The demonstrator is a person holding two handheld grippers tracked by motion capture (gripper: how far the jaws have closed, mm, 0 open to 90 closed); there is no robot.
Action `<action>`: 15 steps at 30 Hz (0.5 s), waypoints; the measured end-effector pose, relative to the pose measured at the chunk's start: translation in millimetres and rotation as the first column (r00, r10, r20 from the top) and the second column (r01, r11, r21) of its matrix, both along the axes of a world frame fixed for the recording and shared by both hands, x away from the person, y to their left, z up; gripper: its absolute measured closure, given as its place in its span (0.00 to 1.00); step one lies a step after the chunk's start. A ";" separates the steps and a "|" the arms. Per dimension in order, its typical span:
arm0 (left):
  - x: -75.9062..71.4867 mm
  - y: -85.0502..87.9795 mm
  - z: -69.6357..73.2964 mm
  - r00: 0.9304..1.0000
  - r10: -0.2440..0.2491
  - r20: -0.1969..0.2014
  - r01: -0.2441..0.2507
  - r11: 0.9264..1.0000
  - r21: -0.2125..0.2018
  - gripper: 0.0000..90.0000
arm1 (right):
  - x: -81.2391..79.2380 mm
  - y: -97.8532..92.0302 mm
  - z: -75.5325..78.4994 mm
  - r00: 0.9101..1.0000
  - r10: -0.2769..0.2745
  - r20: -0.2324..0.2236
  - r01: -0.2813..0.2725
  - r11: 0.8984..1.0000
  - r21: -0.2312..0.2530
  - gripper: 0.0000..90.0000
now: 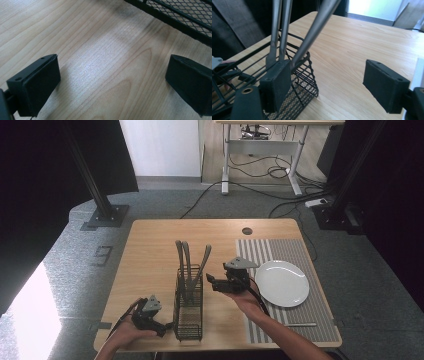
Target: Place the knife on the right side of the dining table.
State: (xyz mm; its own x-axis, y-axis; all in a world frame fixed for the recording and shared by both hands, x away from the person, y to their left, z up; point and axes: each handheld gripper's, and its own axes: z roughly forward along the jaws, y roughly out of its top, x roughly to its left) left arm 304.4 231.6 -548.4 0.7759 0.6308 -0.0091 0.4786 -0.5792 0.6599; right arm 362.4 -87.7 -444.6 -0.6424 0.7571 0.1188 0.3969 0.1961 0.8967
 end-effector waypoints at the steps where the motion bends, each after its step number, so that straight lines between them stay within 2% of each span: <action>1: 0.0 0.0 0.0 1.000 0.000 0.000 0.000 1.000 0.000 0.00 | 1.1 0.8 0.5 1.000 0.003 0.004 -0.003 1.000 0.000 0.26; 10: -0.2 0.1 0.1 1.000 0.001 -0.001 -0.001 1.000 0.001 0.00 | 16.2 11.3 4.4 0.999 0.043 0.010 -0.043 0.998 0.049 0.35; 15: -0.3 0.0 0.0 1.000 0.001 -0.001 -0.001 1.000 0.001 0.00 | 24.1 18.6 8.6 0.999 0.049 0.013 -0.049 0.997 0.053 0.39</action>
